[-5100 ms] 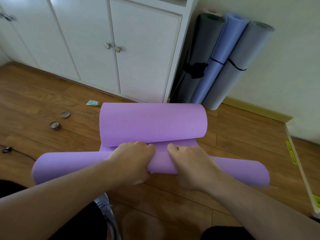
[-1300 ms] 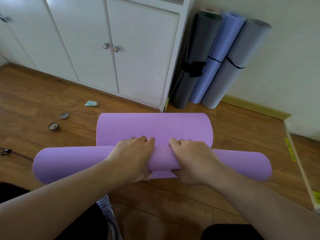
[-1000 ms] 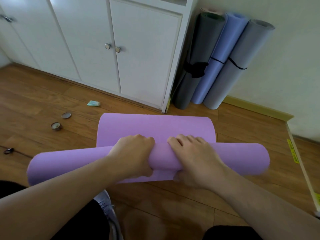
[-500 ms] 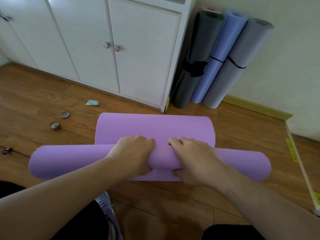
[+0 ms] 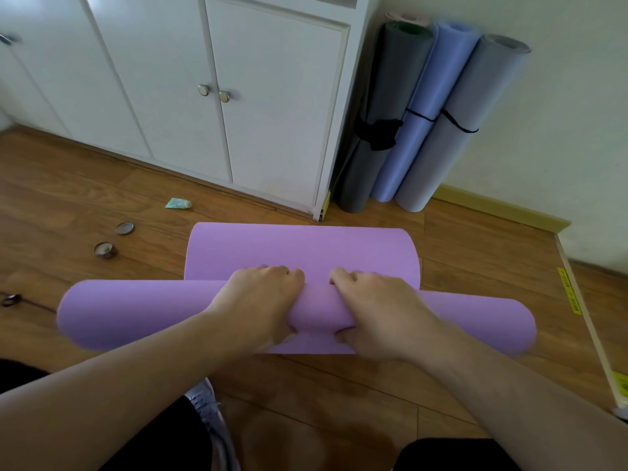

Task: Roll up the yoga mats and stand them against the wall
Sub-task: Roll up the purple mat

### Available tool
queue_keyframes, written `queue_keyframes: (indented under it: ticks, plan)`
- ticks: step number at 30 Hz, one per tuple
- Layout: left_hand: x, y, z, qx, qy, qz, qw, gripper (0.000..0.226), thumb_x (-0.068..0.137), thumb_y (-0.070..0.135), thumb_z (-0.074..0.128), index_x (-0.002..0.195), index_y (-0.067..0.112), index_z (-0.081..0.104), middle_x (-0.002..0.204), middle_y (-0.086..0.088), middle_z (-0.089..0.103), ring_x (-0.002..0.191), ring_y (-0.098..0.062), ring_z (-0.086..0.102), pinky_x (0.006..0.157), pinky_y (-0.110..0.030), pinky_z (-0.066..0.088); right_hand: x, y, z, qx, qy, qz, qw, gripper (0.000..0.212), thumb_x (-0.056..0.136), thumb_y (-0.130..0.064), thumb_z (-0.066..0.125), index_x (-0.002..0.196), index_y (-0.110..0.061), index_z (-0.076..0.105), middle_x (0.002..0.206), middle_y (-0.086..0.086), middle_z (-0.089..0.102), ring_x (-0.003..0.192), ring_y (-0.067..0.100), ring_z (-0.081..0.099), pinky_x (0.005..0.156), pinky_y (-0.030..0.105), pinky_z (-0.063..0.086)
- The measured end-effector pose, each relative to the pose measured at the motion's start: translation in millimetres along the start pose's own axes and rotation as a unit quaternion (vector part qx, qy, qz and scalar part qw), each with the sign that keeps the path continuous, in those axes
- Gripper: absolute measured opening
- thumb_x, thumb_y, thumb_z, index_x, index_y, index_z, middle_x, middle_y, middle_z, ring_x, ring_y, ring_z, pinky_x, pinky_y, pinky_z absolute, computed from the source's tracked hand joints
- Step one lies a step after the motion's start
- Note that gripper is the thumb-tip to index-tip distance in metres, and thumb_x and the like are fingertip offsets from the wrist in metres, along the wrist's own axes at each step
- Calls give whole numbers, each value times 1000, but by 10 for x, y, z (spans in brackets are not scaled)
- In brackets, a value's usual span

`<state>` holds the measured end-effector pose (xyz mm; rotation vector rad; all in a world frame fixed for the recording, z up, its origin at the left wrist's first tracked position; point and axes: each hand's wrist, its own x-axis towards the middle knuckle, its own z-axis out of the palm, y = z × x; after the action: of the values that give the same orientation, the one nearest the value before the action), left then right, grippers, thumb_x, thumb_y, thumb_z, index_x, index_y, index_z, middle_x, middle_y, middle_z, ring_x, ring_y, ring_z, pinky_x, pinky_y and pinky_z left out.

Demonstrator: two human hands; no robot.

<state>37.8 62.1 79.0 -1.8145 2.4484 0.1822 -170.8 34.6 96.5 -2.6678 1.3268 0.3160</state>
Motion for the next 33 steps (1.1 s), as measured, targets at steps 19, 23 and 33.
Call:
queue_keyframes:
  ticks: [19, 23, 33]
  plan:
    - [34, -53, -48, -47, -35, -19, 998, 61, 71, 55, 77, 118, 26, 50, 110, 3, 65, 102, -25, 66, 72, -36, 49, -3, -33, 37, -49, 24, -15, 998, 84, 72, -51, 88, 135, -23, 38, 129, 1, 56, 113, 29, 60, 86, 41, 47]
    - [2, -36, -69, -52, -38, -10, 998, 57, 76, 49, 72, 121, 26, 47, 110, 2, 66, 102, -25, 66, 70, -35, 44, 15, -55, 17, -57, 21, -6, 998, 55, 88, -41, 76, 125, -20, 41, 123, 4, 63, 110, 32, 64, 73, 37, 36]
    - [0, 10, -44, -19, -2, -5, 1000, 63, 78, 51, 79, 124, 25, 46, 121, 4, 56, 111, -24, 61, 76, -36, 47, -9, -33, 11, -20, 10, 0, 1000, 75, 79, -51, 84, 132, -25, 37, 129, 0, 57, 114, 28, 60, 81, 39, 44]
